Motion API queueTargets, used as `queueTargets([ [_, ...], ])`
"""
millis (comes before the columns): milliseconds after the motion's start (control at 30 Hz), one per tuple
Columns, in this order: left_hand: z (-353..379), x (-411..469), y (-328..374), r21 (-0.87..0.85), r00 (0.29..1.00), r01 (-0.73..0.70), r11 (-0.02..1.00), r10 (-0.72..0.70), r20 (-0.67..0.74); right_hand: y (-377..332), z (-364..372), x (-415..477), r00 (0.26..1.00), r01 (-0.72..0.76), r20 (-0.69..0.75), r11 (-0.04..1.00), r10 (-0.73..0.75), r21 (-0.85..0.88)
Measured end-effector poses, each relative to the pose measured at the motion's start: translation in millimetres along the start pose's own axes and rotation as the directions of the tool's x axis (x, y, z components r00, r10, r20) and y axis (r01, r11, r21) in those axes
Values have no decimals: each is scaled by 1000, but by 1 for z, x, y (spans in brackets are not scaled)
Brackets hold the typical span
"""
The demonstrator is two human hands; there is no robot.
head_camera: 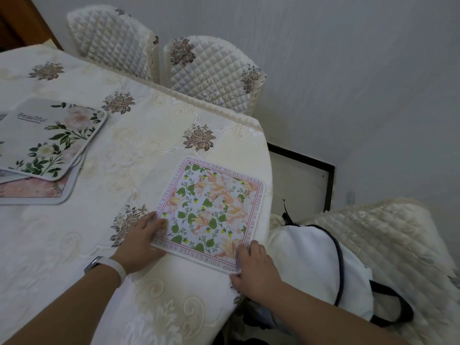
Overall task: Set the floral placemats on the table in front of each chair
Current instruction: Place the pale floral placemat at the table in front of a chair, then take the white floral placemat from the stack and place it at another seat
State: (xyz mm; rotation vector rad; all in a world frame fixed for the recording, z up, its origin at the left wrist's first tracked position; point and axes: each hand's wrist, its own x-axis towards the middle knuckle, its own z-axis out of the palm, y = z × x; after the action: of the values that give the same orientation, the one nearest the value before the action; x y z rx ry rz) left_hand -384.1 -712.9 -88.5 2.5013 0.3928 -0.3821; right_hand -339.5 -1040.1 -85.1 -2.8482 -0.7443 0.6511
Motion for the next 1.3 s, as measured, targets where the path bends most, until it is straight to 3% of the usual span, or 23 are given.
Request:
queueTargets([
  [167, -5, -3, 9, 89, 999, 29, 996, -33, 41, 4, -12, -4, 998, -21, 63, 996, 16, 86],
  [267, -2, -16, 16, 114, 996, 85, 990, -80, -48, 10, -23, -3, 992, -44, 120, 987, 25, 157],
  [333, -1, -29, 21, 34, 984, 148, 988, -143, -105, 15, -33, 0, 991, -40, 130, 980, 14, 195],
  [433, -6, -53, 30, -96, 972, 140, 985, -156, -179, 22, -56, 5, 997, -11, 72, 973, -6, 231],
  [567, -29, -89, 51, 44, 951, 3, 999, 11, -310, 22, -90, 7, 995, 86, -62, 972, -74, 217],
  [733, -78, -134, 89, 150, 883, 30, 988, 44, -468, -1, -131, 2, 968, 228, -159, 949, -197, 216],
  [967, -99, -219, 111, 326, 804, 170, 930, 61, -591, -68, -175, -7, 814, 549, -314, 823, -488, 145],
  [1300, -111, -333, 69, 148, 648, 358, 922, -132, -750, -188, -183, -58, 607, 769, -318, 639, -729, 3],
])
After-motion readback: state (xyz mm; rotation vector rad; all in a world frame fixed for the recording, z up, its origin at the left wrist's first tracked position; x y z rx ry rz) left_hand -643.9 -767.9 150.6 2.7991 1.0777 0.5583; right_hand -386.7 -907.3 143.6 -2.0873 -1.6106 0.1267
